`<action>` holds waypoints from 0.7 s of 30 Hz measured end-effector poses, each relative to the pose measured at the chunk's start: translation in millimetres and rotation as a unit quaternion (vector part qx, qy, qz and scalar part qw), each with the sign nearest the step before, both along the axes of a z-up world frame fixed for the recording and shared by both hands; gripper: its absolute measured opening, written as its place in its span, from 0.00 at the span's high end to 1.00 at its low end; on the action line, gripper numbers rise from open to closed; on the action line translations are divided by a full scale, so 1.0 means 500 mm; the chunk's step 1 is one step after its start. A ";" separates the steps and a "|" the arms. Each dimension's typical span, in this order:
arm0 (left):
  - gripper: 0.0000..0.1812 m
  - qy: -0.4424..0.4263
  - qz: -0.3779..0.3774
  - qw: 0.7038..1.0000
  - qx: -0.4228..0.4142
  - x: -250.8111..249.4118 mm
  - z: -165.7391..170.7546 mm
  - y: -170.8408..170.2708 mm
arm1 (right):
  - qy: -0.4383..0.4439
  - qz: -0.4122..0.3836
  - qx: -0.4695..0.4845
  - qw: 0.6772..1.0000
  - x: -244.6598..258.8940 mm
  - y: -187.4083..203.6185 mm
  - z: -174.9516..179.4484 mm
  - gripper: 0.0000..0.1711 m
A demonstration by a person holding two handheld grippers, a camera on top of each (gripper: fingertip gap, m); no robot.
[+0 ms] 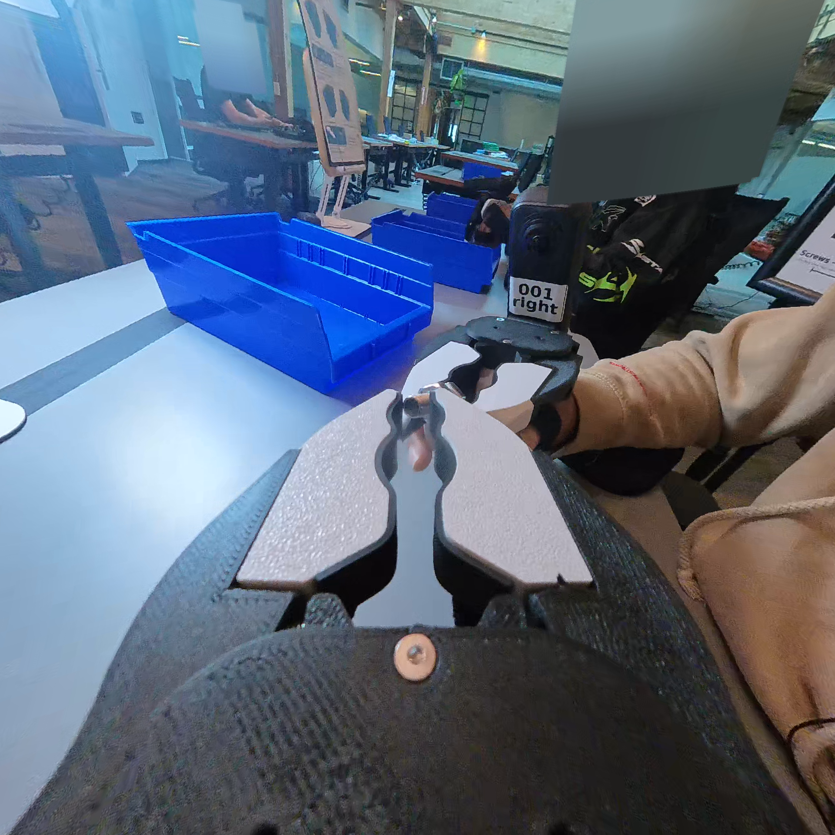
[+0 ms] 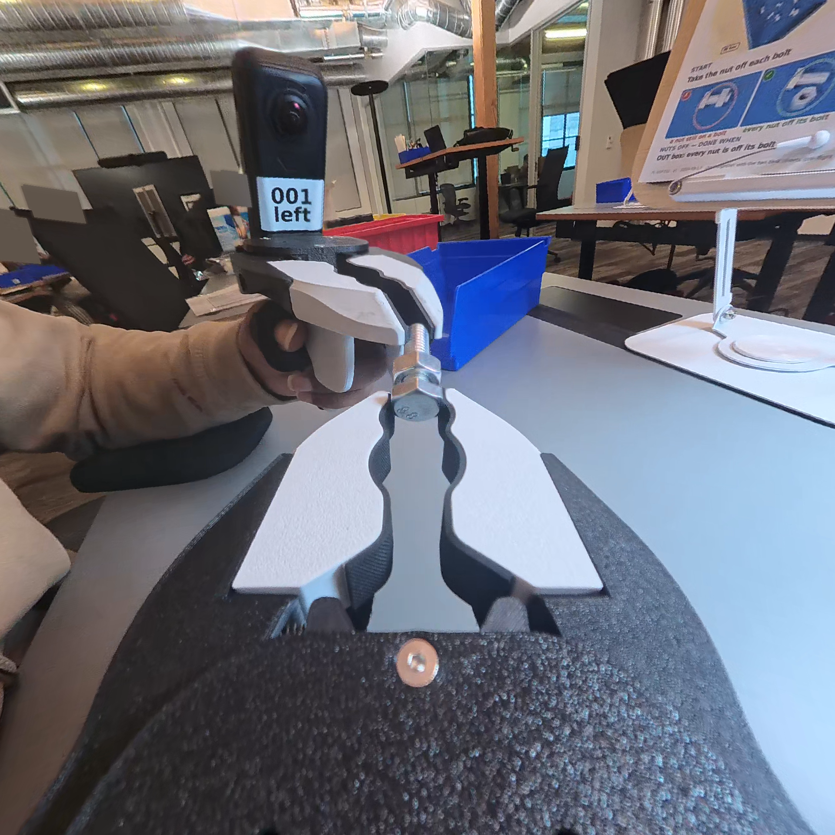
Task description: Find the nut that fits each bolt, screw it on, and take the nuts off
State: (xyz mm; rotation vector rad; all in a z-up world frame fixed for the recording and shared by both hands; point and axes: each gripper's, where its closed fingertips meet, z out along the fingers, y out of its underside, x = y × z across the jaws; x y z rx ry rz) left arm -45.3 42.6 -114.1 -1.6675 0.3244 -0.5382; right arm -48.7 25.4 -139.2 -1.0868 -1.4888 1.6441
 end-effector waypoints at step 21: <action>0.91 -0.018 0.044 0.998 0.044 -0.056 0.066 -0.026 | -0.024 -0.181 0.055 0.982 0.037 0.300 0.107 0.89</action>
